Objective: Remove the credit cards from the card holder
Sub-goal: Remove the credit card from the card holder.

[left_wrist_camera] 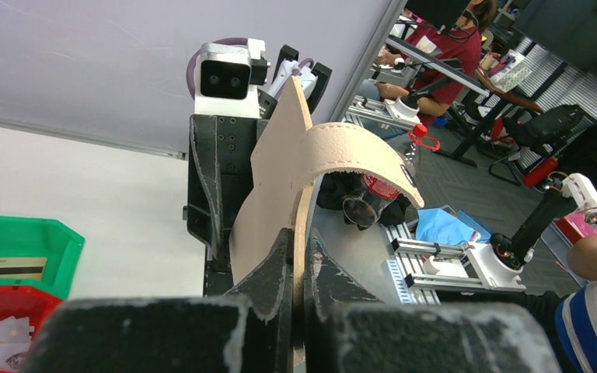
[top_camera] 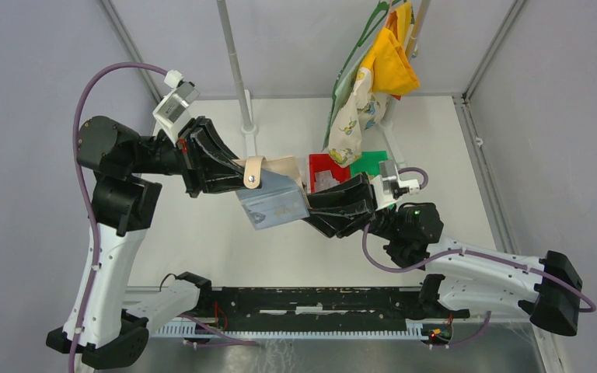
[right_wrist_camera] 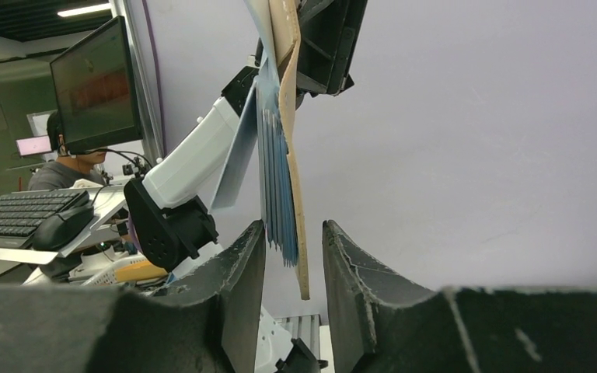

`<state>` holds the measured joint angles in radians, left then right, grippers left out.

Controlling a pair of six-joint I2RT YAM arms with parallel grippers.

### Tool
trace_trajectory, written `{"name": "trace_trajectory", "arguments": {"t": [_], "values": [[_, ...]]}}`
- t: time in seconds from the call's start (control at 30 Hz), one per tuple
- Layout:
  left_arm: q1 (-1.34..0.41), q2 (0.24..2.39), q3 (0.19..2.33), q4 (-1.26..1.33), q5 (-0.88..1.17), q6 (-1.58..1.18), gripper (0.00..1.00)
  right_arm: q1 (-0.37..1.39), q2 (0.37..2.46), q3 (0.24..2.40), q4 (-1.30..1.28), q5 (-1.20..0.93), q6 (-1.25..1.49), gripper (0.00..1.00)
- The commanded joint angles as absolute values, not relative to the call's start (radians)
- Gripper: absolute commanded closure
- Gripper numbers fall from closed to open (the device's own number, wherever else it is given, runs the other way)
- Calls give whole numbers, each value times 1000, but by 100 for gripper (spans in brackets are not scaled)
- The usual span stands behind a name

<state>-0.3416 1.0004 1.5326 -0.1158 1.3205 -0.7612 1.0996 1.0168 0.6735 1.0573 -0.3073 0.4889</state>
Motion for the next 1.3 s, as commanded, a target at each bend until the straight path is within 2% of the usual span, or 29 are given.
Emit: {"name": "trace_trajectory", "arguments": {"t": [0.0,0.07,0.27,0.53,0.67,0.9,1.07,1.27], "values": [[-337,978,1559,-63,1344,-802,98,1102,1027,714,1128,-270,518,61],[-337,973,1549,-66,1346,-793,98,1104,1035,726,1126,-272,543,59],[-336,979,1559,-155,1344,-709,98,1105,1065,763,1131,-397,600,44],[-332,985,1570,-250,1342,-612,98,1106,1050,760,1153,-394,627,34],[-332,988,1569,-268,1340,-595,98,1125,1060,808,1063,-370,579,29],[-332,985,1564,-280,1339,-583,98,1151,1067,869,920,-222,462,29],[-332,980,1552,-282,1340,-581,98,1150,1090,917,913,-207,432,30],[-332,974,1549,-288,1347,-576,98,1150,1111,947,918,-228,444,38]]}}
